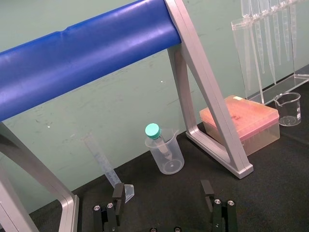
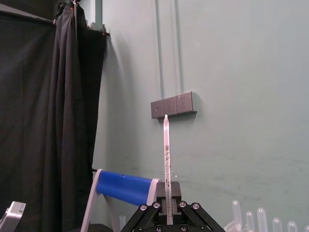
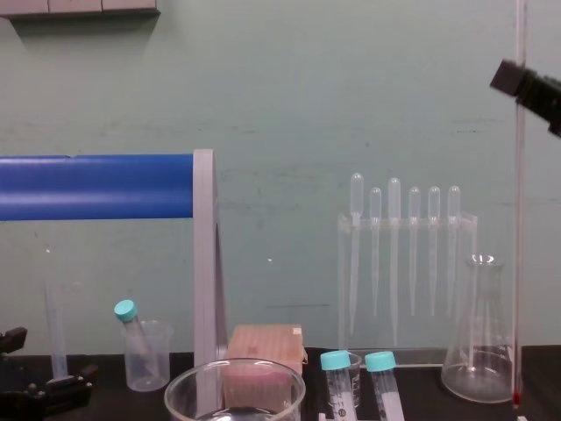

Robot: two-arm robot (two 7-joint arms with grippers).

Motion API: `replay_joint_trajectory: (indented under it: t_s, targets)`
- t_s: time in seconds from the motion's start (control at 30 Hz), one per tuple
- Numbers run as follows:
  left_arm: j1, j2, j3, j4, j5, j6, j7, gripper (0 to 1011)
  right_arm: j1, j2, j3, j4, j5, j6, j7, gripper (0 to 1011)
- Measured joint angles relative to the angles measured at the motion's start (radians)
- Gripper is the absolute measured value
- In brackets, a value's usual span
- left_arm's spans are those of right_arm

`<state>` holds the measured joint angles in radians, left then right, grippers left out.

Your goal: Hold the thermometer with one hand and immerse one end into the beaker, then reinsert it into the test tube rack.

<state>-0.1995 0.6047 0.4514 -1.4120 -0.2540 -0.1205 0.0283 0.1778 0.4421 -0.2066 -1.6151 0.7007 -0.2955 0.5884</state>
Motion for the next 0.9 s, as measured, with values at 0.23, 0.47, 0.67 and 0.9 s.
replay_joint_trajectory:
  t_s: [0.23, 0.47, 0.67, 0.9]
  targets:
    - [0.000, 0.000, 0.000, 0.000, 0.000, 0.000, 0.000, 1008, 0.011, -0.013, -0.013, 0.040, 0.009, 0.001, 0.023, 56]
    - [0.000, 0.000, 0.000, 0.000, 0.000, 0.000, 0.000, 1008, 0.020, -0.015, -0.021, 0.062, 0.006, 0.001, 0.033, 57]
    - [0.000, 0.000, 0.000, 0.000, 0.000, 0.000, 0.000, 1008, 0.040, -0.021, -0.033, 0.092, 0.003, 0.000, 0.052, 56]
    - [0.000, 0.000, 0.000, 0.000, 0.000, 0.000, 0.000, 1008, 0.063, -0.032, -0.049, 0.131, 0.002, -0.003, 0.067, 57]
